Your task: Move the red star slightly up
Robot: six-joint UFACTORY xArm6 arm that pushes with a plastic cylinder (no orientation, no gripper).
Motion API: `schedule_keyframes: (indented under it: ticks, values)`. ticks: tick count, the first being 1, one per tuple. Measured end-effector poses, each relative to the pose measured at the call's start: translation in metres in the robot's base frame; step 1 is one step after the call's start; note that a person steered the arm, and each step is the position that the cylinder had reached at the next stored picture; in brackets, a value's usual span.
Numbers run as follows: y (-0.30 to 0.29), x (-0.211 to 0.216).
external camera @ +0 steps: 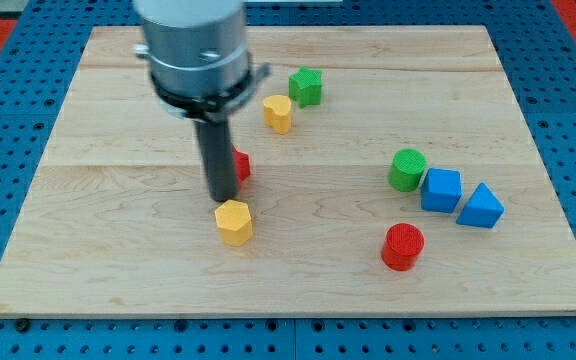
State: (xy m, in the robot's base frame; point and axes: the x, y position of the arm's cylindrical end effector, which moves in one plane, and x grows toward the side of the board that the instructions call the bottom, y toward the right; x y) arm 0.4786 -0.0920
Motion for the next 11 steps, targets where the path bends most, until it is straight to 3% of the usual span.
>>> schedule_keyframes:
  ticks: [2, 4, 5, 6, 8, 11]
  values:
    - [-0.032, -0.040]
    - [-0.018, 0.023]
    - [0.034, 0.021]
    - [0.046, 0.005]
    - [-0.012, -0.064]
    - [-0.076, -0.073]
